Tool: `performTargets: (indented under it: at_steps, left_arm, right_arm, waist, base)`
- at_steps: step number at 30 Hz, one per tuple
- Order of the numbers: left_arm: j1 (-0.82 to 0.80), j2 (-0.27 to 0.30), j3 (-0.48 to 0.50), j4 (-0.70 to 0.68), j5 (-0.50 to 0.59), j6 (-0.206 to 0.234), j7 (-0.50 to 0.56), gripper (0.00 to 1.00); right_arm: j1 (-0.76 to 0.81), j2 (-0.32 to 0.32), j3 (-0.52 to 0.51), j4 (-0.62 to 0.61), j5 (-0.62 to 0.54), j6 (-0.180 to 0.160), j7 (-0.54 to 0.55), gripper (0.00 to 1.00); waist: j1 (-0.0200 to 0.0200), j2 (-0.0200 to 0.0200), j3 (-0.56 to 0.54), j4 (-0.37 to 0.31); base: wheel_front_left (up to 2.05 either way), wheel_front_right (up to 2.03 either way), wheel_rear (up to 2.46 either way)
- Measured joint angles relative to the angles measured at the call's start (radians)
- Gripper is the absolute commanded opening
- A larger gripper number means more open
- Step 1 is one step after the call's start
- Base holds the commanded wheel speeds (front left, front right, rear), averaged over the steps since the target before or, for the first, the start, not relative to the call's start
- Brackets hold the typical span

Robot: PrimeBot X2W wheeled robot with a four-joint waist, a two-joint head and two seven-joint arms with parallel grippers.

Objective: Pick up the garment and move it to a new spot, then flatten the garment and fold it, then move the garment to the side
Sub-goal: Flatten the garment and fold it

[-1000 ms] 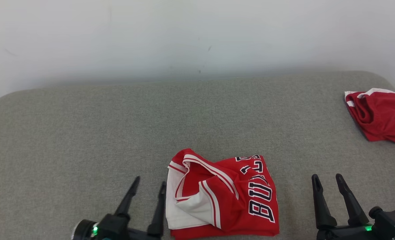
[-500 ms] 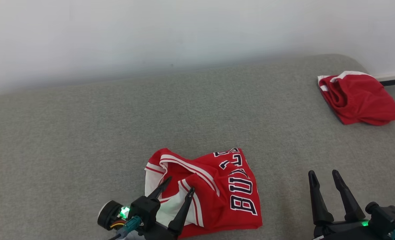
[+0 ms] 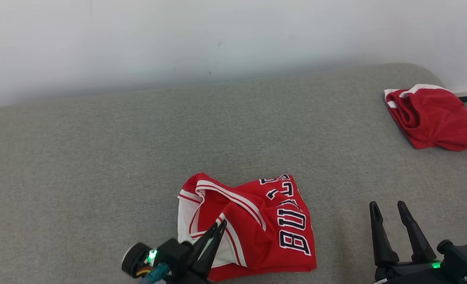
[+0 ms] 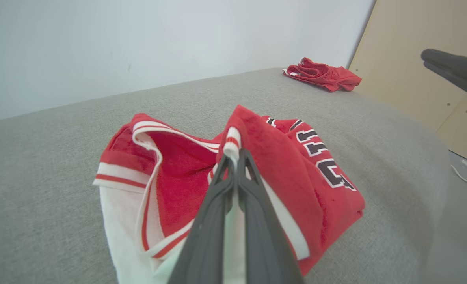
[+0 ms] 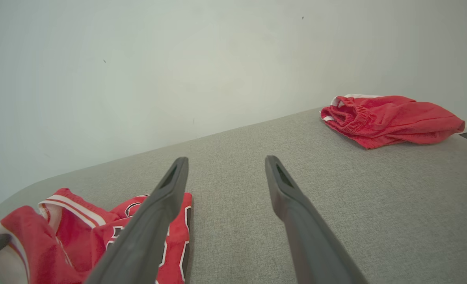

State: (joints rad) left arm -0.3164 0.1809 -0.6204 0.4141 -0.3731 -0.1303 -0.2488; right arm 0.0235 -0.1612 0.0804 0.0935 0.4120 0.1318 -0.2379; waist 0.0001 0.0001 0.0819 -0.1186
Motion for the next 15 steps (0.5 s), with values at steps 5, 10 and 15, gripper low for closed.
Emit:
performTargets:
  at_steps: [5,10,15]
  left_arm:
    - [0.090,0.022,0.011,-0.075,-0.011,0.026,-0.005,0.00]
    - [0.214,0.053,0.029,-0.137,-0.049,0.059,-0.007,0.00]
    - [0.279,0.043,0.021,-0.144,-0.069,0.072,-0.007,0.49]
  right_arm:
    - [0.002,-0.006,-0.005,0.001,0.000,0.000,0.000,1.00]
    - [0.005,-0.012,-0.015,0.004,0.004,0.000,-0.001,1.00]
    - [0.007,-0.014,-0.020,0.011,0.008,0.000,-0.001,1.00]
  waist:
    - [0.0000,0.0000,-0.008,0.036]
    - [-0.0001,0.0000,-0.012,0.073]
    - [0.0000,0.0000,-0.011,0.089]
  base:
    - [0.00,0.00,0.00]
    - [0.00,0.00,0.00]
    - [0.00,0.00,0.00]
